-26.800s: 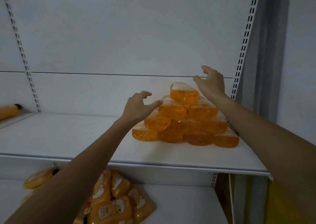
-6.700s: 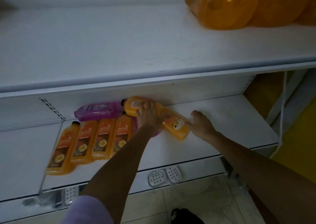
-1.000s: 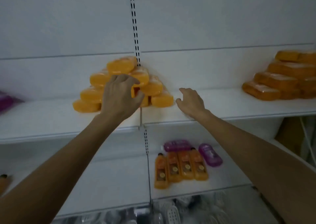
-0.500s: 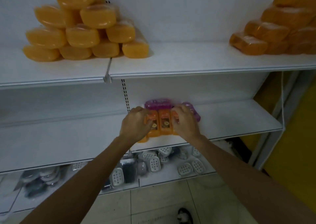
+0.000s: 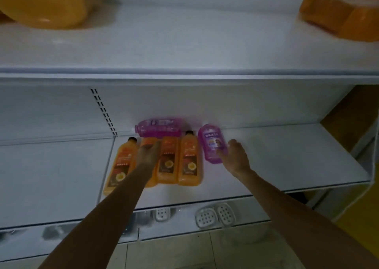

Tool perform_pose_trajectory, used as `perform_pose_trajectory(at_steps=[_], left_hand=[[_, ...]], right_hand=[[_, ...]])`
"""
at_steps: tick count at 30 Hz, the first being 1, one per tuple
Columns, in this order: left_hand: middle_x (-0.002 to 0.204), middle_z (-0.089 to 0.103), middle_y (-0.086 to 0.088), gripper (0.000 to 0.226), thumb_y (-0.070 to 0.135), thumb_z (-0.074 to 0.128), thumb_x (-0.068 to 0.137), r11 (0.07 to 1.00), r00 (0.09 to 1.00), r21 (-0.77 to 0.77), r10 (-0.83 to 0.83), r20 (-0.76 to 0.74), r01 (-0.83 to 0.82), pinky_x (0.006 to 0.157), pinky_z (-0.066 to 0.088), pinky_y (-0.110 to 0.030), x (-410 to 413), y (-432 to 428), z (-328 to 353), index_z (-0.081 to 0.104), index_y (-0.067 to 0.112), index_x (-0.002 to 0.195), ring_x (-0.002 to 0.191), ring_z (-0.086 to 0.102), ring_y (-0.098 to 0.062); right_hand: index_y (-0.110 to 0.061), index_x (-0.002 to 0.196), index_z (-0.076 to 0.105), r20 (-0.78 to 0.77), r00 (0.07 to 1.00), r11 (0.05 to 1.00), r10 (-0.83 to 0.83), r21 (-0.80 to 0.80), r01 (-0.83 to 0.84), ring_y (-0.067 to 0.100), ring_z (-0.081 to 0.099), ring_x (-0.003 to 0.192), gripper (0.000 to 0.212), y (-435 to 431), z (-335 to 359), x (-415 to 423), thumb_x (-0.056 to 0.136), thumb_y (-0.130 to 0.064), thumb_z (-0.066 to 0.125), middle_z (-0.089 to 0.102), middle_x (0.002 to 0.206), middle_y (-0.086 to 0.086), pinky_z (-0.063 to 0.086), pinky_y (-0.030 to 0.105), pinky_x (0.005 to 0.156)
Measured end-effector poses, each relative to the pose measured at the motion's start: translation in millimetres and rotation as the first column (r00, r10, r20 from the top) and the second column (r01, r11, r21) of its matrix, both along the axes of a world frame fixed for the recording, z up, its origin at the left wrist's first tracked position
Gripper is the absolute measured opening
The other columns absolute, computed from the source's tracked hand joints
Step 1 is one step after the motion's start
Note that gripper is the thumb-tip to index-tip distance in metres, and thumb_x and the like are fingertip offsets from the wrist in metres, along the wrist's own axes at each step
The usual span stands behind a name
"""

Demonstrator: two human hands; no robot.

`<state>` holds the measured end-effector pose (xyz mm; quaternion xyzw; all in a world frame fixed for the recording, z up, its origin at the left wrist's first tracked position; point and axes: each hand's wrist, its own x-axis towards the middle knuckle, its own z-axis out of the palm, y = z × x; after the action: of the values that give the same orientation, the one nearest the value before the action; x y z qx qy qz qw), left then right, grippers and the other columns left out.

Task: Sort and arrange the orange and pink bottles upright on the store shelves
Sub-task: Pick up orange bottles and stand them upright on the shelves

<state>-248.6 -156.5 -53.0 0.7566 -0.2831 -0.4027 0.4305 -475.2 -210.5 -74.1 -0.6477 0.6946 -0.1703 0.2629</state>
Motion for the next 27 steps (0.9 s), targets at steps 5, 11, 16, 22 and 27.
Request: perform_pose_trajectory(at_steps=[5,11,16,22,27], left_hand=[[0.089,0.064,-0.011,0.067,0.065,0.064,0.072,0.988,0.934,-0.019,0.137,-0.330,-0.152,0.083,0.053,-0.043,-3.7,-64.0,-24.1,0.051,0.009,0.106,0.085,0.064,-0.025],[0.076,0.054,-0.002,0.064,0.062,0.052,0.083,0.969,0.912,0.064,0.246,-0.328,-0.239,0.079,0.055,-0.041,-1.8,-107.9,-36.4,0.056,0.006,0.115,0.072,0.058,-0.021],[0.078,0.056,-0.009,0.051,0.054,0.061,0.082,0.866,0.794,0.131,0.495,-0.352,-0.482,0.070,0.053,-0.033,-11.2,-86.2,-15.9,0.048,0.009,0.101,0.066,0.056,-0.022],[0.106,0.063,-0.015,0.049,0.033,0.060,0.089,0.846,0.738,-0.007,0.461,-0.492,-0.533,0.064,0.056,-0.038,15.2,-7.2,0.0,0.048,0.004,0.126,0.084,0.064,-0.029],[0.118,0.053,-0.020,0.051,0.029,0.053,0.094,0.845,0.784,-0.059,0.465,-0.411,-0.532,0.073,0.054,-0.043,64.3,97.0,32.9,0.031,0.008,0.135,0.083,0.061,-0.028]], right_hand=[[-0.004,0.128,0.041,0.090,0.995,0.993,-0.046,0.109,0.036,0.035,0.058,0.106,0.069,-47.5,-34.8,10.5,0.085,-0.054,0.058,0.054,0.122,0.018,0.054,0.047,0.084],[-0.005,0.126,0.049,0.015,0.999,0.978,-0.034,0.209,0.030,0.032,0.058,0.108,0.091,-74.6,-59.2,18.1,0.063,-0.065,0.073,0.059,0.120,0.014,0.049,0.036,0.087],[-0.009,0.116,0.060,0.133,0.991,0.970,-0.031,0.244,-0.003,0.028,0.065,0.089,0.101,-55.6,-56.1,1.7,0.034,-0.065,0.080,0.063,0.108,0.013,0.057,0.035,0.074],[-0.009,0.114,0.057,0.101,0.994,0.996,0.032,0.079,-0.040,0.026,0.063,0.090,0.095,-22.3,2.2,10.8,0.040,-0.062,0.084,0.060,0.106,0.012,0.051,0.030,0.071],[-0.021,0.108,0.053,0.192,0.932,0.941,0.307,0.089,-0.328,0.010,0.063,0.080,0.072,36.8,70.6,81.6,0.051,-0.044,0.089,0.061,0.090,-0.008,0.047,0.016,0.067]])
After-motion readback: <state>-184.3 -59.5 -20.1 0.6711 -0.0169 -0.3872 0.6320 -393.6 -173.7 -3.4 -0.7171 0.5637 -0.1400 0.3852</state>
